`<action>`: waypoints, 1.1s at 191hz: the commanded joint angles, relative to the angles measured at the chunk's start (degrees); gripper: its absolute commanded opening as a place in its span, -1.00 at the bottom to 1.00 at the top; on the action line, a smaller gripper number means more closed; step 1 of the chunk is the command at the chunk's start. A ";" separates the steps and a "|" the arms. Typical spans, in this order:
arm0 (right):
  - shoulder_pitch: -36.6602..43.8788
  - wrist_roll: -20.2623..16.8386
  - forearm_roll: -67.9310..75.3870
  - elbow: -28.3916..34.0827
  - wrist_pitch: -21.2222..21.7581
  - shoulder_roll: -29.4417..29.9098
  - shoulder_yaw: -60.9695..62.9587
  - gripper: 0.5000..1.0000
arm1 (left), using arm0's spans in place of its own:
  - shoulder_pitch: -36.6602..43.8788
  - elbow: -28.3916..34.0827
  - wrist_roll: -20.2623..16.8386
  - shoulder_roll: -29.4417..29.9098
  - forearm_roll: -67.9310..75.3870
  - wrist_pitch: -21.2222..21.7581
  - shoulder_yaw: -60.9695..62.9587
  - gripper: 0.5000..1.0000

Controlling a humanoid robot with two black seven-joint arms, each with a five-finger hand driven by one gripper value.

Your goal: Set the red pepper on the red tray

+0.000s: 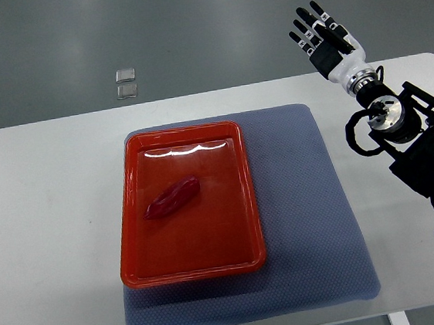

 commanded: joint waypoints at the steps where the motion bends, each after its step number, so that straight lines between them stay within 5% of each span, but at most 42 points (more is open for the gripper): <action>1: -0.73 0.05 2.05 -1.45 0.01 0.13 -0.07 0.69 | 0.00 0.00 0.00 0.00 0.00 0.00 0.00 1.00; 210: -1.79 0.66 -12.89 -5.24 -2.01 0.31 -0.69 0.69 | 0.00 0.00 0.00 0.00 0.00 0.00 0.00 1.00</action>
